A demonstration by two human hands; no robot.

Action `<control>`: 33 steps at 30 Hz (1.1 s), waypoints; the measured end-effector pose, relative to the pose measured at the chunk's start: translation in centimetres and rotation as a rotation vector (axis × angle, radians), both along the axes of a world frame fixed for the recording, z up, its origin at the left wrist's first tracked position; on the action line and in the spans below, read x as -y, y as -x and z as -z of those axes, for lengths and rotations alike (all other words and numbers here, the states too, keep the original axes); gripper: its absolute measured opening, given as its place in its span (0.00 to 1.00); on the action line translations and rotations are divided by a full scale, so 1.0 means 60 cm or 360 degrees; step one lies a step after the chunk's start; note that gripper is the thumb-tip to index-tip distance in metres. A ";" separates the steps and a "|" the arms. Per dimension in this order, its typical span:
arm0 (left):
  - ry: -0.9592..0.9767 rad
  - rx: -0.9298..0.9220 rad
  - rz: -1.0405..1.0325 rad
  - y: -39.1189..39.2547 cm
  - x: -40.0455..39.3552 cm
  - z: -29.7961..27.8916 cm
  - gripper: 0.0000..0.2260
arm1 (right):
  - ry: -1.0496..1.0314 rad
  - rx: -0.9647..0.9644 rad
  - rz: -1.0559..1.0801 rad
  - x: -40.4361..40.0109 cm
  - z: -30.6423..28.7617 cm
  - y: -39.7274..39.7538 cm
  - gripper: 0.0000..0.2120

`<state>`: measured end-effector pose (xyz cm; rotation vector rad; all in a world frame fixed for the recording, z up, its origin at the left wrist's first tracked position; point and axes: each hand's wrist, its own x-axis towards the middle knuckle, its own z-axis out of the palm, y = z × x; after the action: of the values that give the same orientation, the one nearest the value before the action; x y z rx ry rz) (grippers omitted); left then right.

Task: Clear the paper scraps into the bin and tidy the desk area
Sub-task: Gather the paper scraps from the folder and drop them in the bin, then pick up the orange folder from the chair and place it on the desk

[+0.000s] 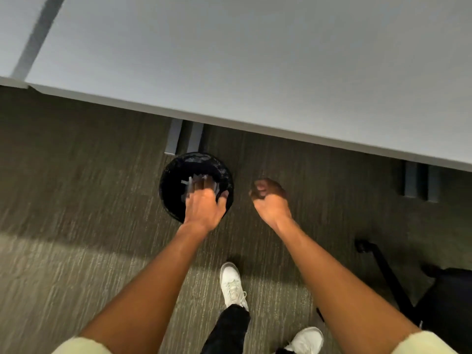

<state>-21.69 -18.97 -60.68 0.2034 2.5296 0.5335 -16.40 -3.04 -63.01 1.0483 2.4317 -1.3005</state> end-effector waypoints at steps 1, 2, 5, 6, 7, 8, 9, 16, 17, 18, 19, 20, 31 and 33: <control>0.0071 -0.0075 0.0076 -0.008 -0.011 -0.015 0.22 | -0.0048 0.0002 -0.0013 -0.010 -0.015 -0.008 0.15; 0.0124 -0.0143 0.0139 -0.017 -0.021 -0.026 0.23 | -0.0100 0.0017 -0.0046 -0.019 -0.028 -0.015 0.15; 0.0158 -0.0332 0.0269 -0.047 -0.050 -0.061 0.26 | -0.0279 0.0036 -0.0166 -0.054 -0.074 -0.046 0.15; 0.0150 -0.0369 0.0310 -0.057 -0.058 -0.072 0.26 | -0.0326 0.0032 -0.0189 -0.064 -0.090 -0.056 0.15; 0.0151 -0.0393 0.0356 -0.065 -0.064 -0.079 0.25 | -0.0362 0.0033 -0.0209 -0.073 -0.102 -0.065 0.16; 0.0155 -0.0412 0.0399 -0.075 -0.071 -0.089 0.25 | -0.0396 0.0035 -0.0230 -0.085 -0.115 -0.076 0.16; 0.0150 -0.0427 0.0434 -0.084 -0.078 -0.098 0.25 | -0.0426 0.0033 -0.0253 -0.095 -0.128 -0.087 0.16; 0.0051 -0.0499 0.0521 -0.143 -0.135 -0.188 0.26 | -0.0606 -0.0065 -0.0307 -0.172 -0.222 -0.170 0.14; 0.0036 -0.0532 0.0519 -0.147 -0.144 -0.203 0.25 | -0.0632 -0.0080 -0.0293 -0.182 -0.234 -0.180 0.14; 0.0023 -0.0573 0.0518 -0.150 -0.155 -0.220 0.23 | -0.0655 -0.0102 -0.0276 -0.196 -0.249 -0.191 0.14; 0.0015 -0.0623 0.0520 -0.153 -0.167 -0.237 0.22 | -0.0674 -0.0121 -0.0266 -0.211 -0.263 -0.201 0.13; 0.0010 -0.0681 0.0522 -0.154 -0.180 -0.256 0.21 | -0.0700 -0.0139 -0.0255 -0.228 -0.280 -0.210 0.13; -0.0278 -0.1370 0.0413 -0.077 -0.320 -0.503 0.23 | -0.1062 -0.0497 -0.0110 -0.410 -0.514 -0.201 0.22; -0.0340 -0.1485 0.0392 -0.057 -0.341 -0.555 0.26 | -0.1170 -0.0600 -0.0086 -0.431 -0.562 -0.187 0.23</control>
<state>-18.25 1.49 -27.38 1.0365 3.2386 0.7216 -5.20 22.83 -29.27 0.9107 3.3228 -0.6081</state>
